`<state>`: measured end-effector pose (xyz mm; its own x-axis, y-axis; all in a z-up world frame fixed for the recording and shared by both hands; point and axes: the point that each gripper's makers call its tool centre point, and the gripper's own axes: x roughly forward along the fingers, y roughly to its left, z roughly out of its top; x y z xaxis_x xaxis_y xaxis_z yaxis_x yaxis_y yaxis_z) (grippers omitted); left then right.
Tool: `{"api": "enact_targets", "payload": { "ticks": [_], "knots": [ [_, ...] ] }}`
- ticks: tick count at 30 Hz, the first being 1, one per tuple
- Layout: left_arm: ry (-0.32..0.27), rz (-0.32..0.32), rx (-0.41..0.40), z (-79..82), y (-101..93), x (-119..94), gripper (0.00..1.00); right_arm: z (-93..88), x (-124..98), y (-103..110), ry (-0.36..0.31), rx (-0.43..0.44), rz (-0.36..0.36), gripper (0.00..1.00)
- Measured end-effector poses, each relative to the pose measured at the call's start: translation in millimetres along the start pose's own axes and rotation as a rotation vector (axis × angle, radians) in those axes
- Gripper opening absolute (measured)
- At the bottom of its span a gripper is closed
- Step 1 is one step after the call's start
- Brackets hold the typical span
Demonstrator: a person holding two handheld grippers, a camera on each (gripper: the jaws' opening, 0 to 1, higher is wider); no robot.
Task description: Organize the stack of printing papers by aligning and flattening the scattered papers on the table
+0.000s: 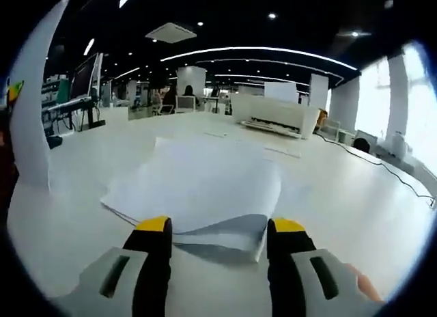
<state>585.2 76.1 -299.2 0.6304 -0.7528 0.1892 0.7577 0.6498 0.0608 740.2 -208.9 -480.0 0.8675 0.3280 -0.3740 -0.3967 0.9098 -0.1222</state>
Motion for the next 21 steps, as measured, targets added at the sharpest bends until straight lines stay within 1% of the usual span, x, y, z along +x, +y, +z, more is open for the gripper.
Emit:
{"api": "enact_targets", "payload": {
  "ticks": [5,8,10,11,12,13,14,15,17,18,21],
  "knots": [
    [0.001,-0.002,-0.002,-0.6,-0.7,0.4,0.06,1.5,-0.3,-4.4,-0.008,-0.027,-0.019,0.55],
    [0.003,-0.005,-0.003,-1.3,-1.3,0.6,0.06,3.6,1.1,-1.3,-0.015,-0.058,-0.012,0.52],
    [0.003,-0.004,-0.002,-1.3,-1.2,0.6,0.06,5.3,0.9,6.8,-0.022,-0.107,0.009,0.45],
    [0.003,-0.004,-0.002,-1.3,-0.9,0.6,0.06,5.3,0.7,9.0,-0.020,-0.123,0.011,0.38],
    [0.002,-0.003,-0.004,-1.3,-0.5,0.5,0.06,6.4,0.1,8.8,-0.015,-0.165,0.006,0.30],
    [0.002,-0.003,-0.005,-1.2,-0.2,0.3,0.06,5.6,-0.5,8.9,0.001,-0.227,-0.004,0.24],
    [0.001,-0.003,-0.005,-1.2,-0.1,0.2,0.06,6.9,1.4,9.9,-0.005,-0.265,-0.016,0.21],
    [0.001,-0.004,-0.005,-1.2,-0.2,0.1,0.06,7.8,2.5,12.0,-0.008,-0.275,-0.015,0.21],
    [0.000,-0.005,-0.007,-1.3,-0.5,0.0,0.06,6.0,4.7,11.3,-0.003,-0.251,-0.006,0.19],
    [0.000,-0.005,-0.007,-1.5,-0.6,-0.1,0.06,5.5,4.7,11.9,-0.001,-0.224,0.001,0.18],
    [0.001,-0.005,-0.008,-2.3,-0.5,0.0,0.06,4.8,6.4,10.7,-0.003,-0.193,0.017,0.16]
  ]
}}
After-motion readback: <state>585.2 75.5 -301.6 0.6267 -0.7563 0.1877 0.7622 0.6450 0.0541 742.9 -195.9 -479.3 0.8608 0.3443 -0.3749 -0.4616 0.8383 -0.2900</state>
